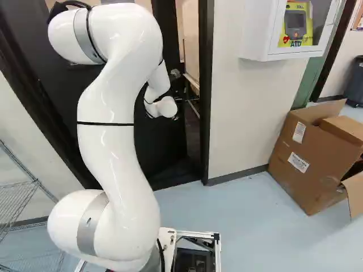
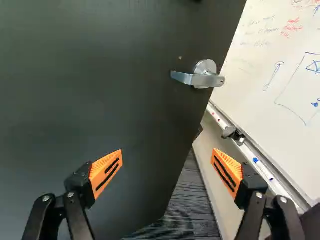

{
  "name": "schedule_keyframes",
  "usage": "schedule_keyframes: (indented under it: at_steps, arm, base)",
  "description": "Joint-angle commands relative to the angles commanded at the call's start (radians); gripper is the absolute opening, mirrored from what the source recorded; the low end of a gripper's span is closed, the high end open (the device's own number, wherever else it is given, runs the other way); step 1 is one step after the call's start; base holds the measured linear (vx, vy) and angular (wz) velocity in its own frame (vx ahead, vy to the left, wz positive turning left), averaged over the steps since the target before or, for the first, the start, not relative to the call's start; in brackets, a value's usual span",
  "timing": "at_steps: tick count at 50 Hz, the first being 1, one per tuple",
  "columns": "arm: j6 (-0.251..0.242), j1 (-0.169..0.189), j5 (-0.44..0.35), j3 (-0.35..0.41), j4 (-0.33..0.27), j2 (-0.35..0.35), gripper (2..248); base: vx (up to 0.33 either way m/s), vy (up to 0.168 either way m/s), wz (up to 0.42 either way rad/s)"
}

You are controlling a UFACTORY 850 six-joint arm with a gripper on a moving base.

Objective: Open the door and move inside

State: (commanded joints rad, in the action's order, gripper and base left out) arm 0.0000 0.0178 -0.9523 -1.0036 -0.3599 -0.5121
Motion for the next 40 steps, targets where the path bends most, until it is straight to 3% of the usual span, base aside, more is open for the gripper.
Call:
schedule_keyframes:
  at_steps: [40]
  arm:
    - [0.0,0.002,0.0,0.234,0.087,0.186,247]
  base:
    - [0.0,0.0,0.0]
